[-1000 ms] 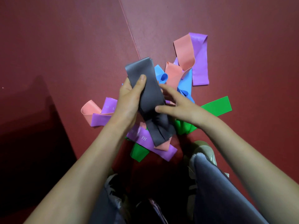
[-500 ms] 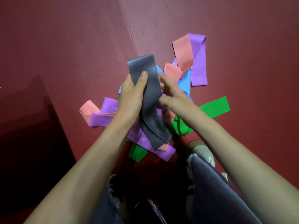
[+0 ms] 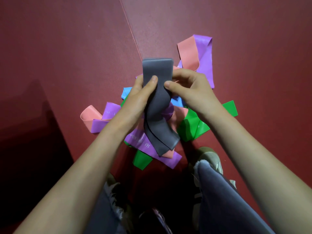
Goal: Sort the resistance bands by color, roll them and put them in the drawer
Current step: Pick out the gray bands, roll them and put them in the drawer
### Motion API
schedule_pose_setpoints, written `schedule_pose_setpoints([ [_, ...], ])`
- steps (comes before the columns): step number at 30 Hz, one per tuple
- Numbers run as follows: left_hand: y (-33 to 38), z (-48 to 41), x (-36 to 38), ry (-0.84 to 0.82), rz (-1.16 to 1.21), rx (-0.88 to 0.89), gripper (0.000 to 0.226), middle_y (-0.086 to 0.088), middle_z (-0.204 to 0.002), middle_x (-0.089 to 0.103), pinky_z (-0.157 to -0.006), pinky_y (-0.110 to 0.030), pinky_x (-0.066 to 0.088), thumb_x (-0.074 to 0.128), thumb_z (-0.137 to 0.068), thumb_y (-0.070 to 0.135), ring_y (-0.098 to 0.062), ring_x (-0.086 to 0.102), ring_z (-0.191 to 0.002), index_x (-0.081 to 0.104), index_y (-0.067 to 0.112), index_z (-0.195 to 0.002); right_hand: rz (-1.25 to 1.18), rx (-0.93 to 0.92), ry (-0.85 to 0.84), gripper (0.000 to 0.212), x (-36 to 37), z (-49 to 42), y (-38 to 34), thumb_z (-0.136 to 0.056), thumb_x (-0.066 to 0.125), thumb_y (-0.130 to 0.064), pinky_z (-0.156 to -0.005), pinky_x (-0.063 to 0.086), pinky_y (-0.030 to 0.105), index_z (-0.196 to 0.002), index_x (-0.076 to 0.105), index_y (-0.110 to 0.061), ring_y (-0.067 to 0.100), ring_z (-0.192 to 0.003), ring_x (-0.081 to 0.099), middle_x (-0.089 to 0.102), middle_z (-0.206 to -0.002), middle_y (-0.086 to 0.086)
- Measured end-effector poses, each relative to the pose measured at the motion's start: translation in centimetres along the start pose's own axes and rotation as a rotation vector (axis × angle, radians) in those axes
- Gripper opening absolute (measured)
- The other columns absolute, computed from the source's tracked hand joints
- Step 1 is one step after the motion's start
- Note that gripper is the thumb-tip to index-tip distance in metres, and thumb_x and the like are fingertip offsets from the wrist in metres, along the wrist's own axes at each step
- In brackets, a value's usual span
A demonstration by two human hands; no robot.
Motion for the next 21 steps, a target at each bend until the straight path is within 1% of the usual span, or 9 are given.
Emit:
schedule_pose_setpoints([
  [3,-0.5,0.3,-0.1,-0.021,-0.093,-0.012,0.02,0.008,-0.094,0.068,-0.082,-0.022,0.051,0.052,-0.086,0.026,-0.006,0.064,-0.088,0.057,0.021,-0.104,-0.085,-0.041,0.072,0.021,-0.1,-0.2,-0.5,-0.076,0.059,-0.004,-0.063,0.052,0.022,-0.096,0.061,-0.01,0.004,-0.062,0.056,0.062,-0.074,-0.007],
  [6,-1.1,0.6,0.0,-0.006,-0.135,-0.015,0.014,0.017,-0.074,0.07,-0.068,-0.013,0.05,0.048,-0.091,0.015,0.004,0.063,-0.074,0.058,0.021,-0.099,-0.026,-0.105,0.119,0.029,-0.5,-0.6,-0.9,-0.072,0.057,-0.009,-0.067,0.051,0.031,-0.101,0.059,-0.015,0.009,-0.068,0.055,0.063,-0.079,-0.006],
  [7,-1.0,0.7,0.2,-0.008,-0.139,-0.019,0.015,0.016,-0.073,0.07,-0.069,-0.015,0.051,0.046,-0.092,0.014,0.003,0.064,-0.074,0.058,0.021,-0.098,-0.001,-0.133,0.128,0.029,-0.6,-0.6,-1.2,-0.072,0.058,-0.008,-0.07,0.051,0.032,-0.101,0.059,-0.016,0.01,-0.069,0.055,0.063,-0.077,-0.009],
  [8,-0.8,0.7,0.5,-0.011,-0.138,-0.016,0.015,0.012,-0.08,0.071,-0.075,-0.019,0.052,0.044,-0.093,0.015,-0.002,0.064,-0.08,0.058,0.021,-0.098,0.012,-0.156,0.138,0.029,-0.7,-0.6,-1.5,-0.072,0.058,-0.008,-0.071,0.051,0.032,-0.099,0.06,-0.017,0.01,-0.07,0.056,0.064,-0.075,-0.014],
  [10,-0.1,0.6,1.5,-0.049,-0.077,-0.024,0.02,-0.003,-0.106,0.066,-0.096,-0.033,0.047,0.043,-0.093,0.02,-0.016,0.06,-0.103,0.056,0.017,-0.108,0.034,-0.191,0.162,0.029,-0.7,-0.6,-2.4,-0.072,0.058,-0.008,-0.069,0.051,0.03,-0.099,0.061,-0.019,0.011,-0.07,0.055,0.064,-0.07,-0.017],
  [12,1.2,0.7,2.4,-0.083,0.023,-0.047,0.035,-0.009,-0.126,0.056,-0.104,-0.035,0.041,0.041,-0.093,0.021,-0.019,0.054,-0.116,0.05,0.009,-0.124,0.073,-0.218,0.143,0.029,-0.8,-0.5,-3.9,-0.072,0.057,-0.009,-0.07,0.049,0.029,-0.098,0.06,-0.021,0.012,-0.071,0.054,0.064,-0.069,-0.02],
  [14,2.8,1.2,2.9,-0.123,0.083,-0.06,0.035,-0.007,-0.125,0.057,-0.103,-0.03,0.042,0.035,-0.096,0.017,-0.014,0.057,-0.11,0.045,0.006,-0.128,0.151,-0.235,0.095,0.027,-0.8,0.0,-6.0,-0.072,0.057,-0.011,-0.071,0.048,0.029,-0.094,0.059,-0.025,0.008,-0.07,0.054,0.064,-0.069,-0.023],
  [17,5.1,2.9,3.6,-0.157,0.078,-0.035,0.026,0.001,-0.107,0.062,-0.095,-0.027,0.047,0.033,-0.097,0.019,-0.007,0.062,-0.092,0.049,0.017,-0.117,0.225,-0.256,0.056,0.027,-1.1,1.0,-9.1,-0.073,0.054,-0.009,-0.069,0.048,0.025,-0.095,0.055,-0.026,-0.001,-0.065,0.052,0.061,-0.081,-0.018],
  [21,7.9,5.5,4.1,-0.096,-0.046,0.01,0.02,-0.009,-0.106,0.06,-0.1,-0.043,0.042,0.04,-0.095,0.021,-0.021,0.056,-0.098,0.051,0.014,-0.11,0.25,-0.302,0.034,0.029,-1.0,2.8,-12.3,-0.073,0.053,-0.008,-0.064,0.048,0.017,-0.096,0.054,-0.025,-0.003,-0.062,0.05,0.058,-0.083,-0.014],
])
Point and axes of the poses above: each hand's wrist, its own z-axis away from the middle knuckle, its own x-axis out of the palm, y = z × x, the point moved 1 cm from there along -z, towards the middle knuckle
